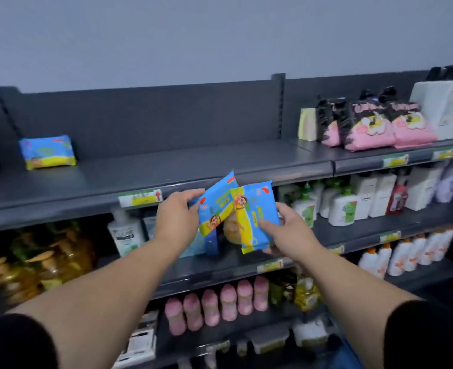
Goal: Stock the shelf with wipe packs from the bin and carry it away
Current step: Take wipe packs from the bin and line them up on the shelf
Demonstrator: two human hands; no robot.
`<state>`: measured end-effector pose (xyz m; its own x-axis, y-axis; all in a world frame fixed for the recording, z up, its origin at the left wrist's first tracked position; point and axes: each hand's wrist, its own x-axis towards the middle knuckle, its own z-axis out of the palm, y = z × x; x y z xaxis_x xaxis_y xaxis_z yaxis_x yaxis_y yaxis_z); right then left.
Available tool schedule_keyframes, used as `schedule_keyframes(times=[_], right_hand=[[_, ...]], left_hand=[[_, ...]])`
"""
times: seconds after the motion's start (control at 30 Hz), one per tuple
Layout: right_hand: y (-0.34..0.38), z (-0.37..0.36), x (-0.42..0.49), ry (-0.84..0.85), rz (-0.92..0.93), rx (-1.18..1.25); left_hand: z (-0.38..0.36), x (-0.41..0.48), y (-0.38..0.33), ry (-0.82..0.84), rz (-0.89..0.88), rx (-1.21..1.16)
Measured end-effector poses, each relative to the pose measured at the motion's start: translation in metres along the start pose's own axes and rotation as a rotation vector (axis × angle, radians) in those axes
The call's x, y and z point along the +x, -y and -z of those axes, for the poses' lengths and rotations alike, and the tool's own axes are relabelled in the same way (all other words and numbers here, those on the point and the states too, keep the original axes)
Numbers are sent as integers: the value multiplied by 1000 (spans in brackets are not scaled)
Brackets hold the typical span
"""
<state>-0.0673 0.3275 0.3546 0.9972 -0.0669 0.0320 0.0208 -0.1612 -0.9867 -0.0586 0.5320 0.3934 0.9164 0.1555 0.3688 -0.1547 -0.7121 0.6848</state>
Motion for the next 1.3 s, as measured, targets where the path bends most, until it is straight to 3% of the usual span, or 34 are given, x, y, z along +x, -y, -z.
schedule_keyframes(times=[0.23, 0.43, 0.9, 1.3], right_hand=[[62, -125, -14, 150, 143, -10], [109, -182, 5, 266, 223, -59], [154, -241, 135, 517, 318, -136], [177, -325, 210, 546, 294, -294]], left_hand=[[138, -3, 71, -174, 57, 79], [201, 18, 108, -308, 109, 116], [225, 125, 161, -503, 240, 104], [257, 217, 251, -429, 341, 122]])
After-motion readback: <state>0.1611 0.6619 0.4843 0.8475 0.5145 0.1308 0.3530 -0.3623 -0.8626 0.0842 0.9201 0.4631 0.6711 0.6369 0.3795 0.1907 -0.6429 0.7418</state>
